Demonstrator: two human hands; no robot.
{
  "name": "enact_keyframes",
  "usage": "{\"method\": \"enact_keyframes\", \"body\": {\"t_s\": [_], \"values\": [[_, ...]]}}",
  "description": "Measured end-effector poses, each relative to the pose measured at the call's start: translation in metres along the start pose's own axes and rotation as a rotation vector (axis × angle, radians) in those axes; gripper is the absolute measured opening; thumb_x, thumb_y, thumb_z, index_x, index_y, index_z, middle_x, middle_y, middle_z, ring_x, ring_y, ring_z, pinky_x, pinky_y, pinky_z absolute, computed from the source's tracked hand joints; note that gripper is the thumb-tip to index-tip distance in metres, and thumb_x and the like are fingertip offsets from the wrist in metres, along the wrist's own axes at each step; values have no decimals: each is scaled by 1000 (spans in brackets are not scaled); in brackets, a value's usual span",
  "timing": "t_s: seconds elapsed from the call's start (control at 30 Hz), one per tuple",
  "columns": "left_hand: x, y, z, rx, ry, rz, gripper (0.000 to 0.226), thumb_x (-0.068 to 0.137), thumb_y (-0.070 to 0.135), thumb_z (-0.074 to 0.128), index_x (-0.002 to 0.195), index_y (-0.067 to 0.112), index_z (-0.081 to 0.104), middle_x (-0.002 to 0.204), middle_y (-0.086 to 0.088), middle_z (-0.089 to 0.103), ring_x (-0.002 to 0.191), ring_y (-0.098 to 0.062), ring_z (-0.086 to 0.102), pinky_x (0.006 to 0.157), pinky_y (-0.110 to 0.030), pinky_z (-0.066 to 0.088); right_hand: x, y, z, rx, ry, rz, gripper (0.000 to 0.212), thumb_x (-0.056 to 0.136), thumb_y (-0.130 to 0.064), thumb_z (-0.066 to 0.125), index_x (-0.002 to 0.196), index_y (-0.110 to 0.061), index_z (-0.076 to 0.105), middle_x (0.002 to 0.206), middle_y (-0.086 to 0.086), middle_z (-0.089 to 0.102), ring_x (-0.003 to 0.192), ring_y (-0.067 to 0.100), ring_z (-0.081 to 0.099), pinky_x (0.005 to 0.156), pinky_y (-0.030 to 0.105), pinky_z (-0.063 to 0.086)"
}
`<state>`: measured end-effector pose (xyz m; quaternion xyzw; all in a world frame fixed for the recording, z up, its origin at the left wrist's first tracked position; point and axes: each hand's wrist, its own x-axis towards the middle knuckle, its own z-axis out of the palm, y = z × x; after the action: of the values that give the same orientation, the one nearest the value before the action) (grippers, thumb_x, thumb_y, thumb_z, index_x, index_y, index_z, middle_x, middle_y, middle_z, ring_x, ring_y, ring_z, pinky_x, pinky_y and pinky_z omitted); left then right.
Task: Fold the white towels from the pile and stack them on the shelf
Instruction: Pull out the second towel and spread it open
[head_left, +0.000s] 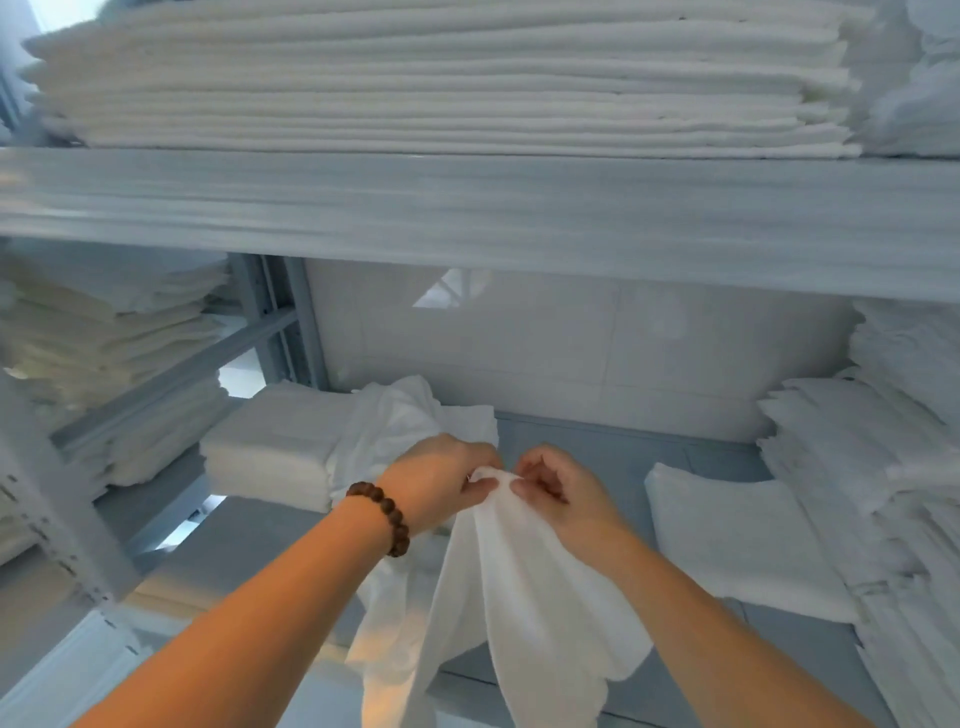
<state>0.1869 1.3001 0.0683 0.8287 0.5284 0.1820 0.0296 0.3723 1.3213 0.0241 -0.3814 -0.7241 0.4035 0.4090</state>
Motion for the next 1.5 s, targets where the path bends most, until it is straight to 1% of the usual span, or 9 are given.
{"method": "enact_keyframes", "body": {"t_s": [0.07, 0.27, 0.43, 0.57, 0.7, 0.83, 0.93, 1.07, 1.5], "values": [[-6, -4, -9, 30, 44, -50, 20, 93, 33, 50, 108, 21, 59, 83, -1, 62, 76, -17, 55, 67, -29, 43, 2, 0, 8, 25, -35, -24, 17, 83, -13, 66, 83, -27, 56, 74, 8, 60, 65, 7, 51, 62, 17, 40], [-31, -11, -39, 78, 202, -157, 17, 90, 29, 56, 103, 20, 62, 76, 1, 60, 73, -21, 58, 62, -28, 40, 4, 2, 26, -9, 23, -138, 25, 76, -12, 72, 81, -29, 54, 71, -17, 57, 65, -1, 51, 63, 11, 41], [-48, -14, -56, 128, 228, -172, 20, 91, 29, 55, 106, 18, 61, 80, -2, 64, 75, -22, 60, 65, -29, 43, -3, -10, 47, 13, -9, -214, 26, 76, -8, 72, 83, -28, 56, 74, -17, 57, 66, 1, 51, 67, 14, 43], [-56, -12, -71, 121, 302, -152, 18, 89, 24, 59, 104, 14, 63, 69, 1, 57, 67, -20, 56, 63, -28, 42, -9, -23, 62, -22, 6, -200, 35, 76, -13, 72, 93, -41, 59, 79, -16, 62, 69, 4, 55, 73, 23, 49], [-65, -11, -84, 92, 372, -115, 15, 87, 22, 61, 99, 13, 64, 62, 3, 54, 58, -13, 48, 59, -25, 39, -24, -35, 78, -101, 46, -224, 44, 79, -19, 69, 106, -51, 54, 91, -28, 62, 81, 4, 60, 77, 16, 48], [-81, -9, -95, 42, 386, -93, 13, 87, 22, 61, 94, 12, 64, 57, 7, 50, 58, -14, 48, 57, -25, 36, -38, -49, 97, -150, 71, -202, 28, 79, -24, 69, 96, -44, 59, 95, -24, 63, 87, -1, 58, 75, 10, 43], [-94, -11, -107, 9, 435, -98, 12, 87, 24, 60, 93, 13, 63, 55, 10, 47, 58, -14, 49, 55, -23, 36, -51, -49, 108, -256, 61, -148, 8, 79, -27, 71, 81, -21, 65, 85, -11, 62, 78, 2, 56, 68, 16, 40], [-112, -17, -130, -24, 523, -115, 11, 87, 24, 60, 91, 15, 64, 59, 6, 54, 59, -12, 52, 55, -18, 37, -71, -44, 117, -387, 51, -40, 27, 79, -29, 72, 73, -4, 63, 77, 8, 58, 72, 21, 57, 68, 32, 42], [-186, -56, -179, 16, 659, -197, 9, 84, 17, 63, 88, 10, 67, 68, -5, 63, 65, -20, 57, 64, -25, 41, -121, -55, 132, -560, -70, 150, 33, 80, -37, 70, 97, -9, 71, 87, 1, 57, 85, 21, 59, 72, 27, 40]]}}
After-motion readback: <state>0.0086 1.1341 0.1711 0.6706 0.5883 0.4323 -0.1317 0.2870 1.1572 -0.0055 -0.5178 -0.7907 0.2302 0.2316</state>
